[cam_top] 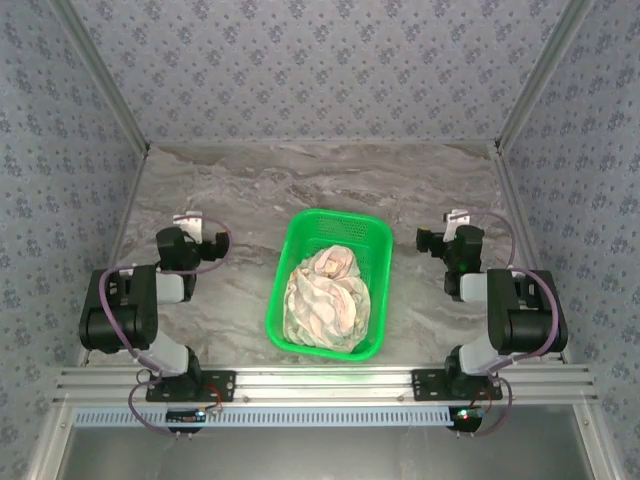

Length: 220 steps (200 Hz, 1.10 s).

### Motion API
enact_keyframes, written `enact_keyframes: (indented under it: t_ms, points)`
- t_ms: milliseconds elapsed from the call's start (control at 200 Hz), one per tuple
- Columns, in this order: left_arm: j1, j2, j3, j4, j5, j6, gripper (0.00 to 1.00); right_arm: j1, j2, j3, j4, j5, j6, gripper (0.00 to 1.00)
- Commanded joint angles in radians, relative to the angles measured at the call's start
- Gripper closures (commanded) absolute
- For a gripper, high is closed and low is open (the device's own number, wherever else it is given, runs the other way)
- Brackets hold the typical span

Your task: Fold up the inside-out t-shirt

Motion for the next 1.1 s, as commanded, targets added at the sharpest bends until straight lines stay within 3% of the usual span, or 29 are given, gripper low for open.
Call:
enact_keyframes:
  t_ms: [0,915,984,1094]
  points:
    - [0.003,-0.009,0.002,0.04,0.028,-0.014,0.0,-0.001,0.004,0.014,0.01,0.002,-0.012,0.0]
    - [0.003,-0.009,0.002,0.04,0.029,-0.015,0.0,-0.008,0.004,0.014,0.01,-0.01,-0.008,0.0]
    - [-0.001,-0.008,0.013,0.021,-0.066,-0.046,0.0,-0.01,-0.007,0.009,0.012,-0.025,-0.01,0.0]
    - [-0.018,-0.074,0.041,-0.084,-0.116,-0.045,0.0,0.029,-0.134,0.025,-0.115,0.115,0.002,0.0]
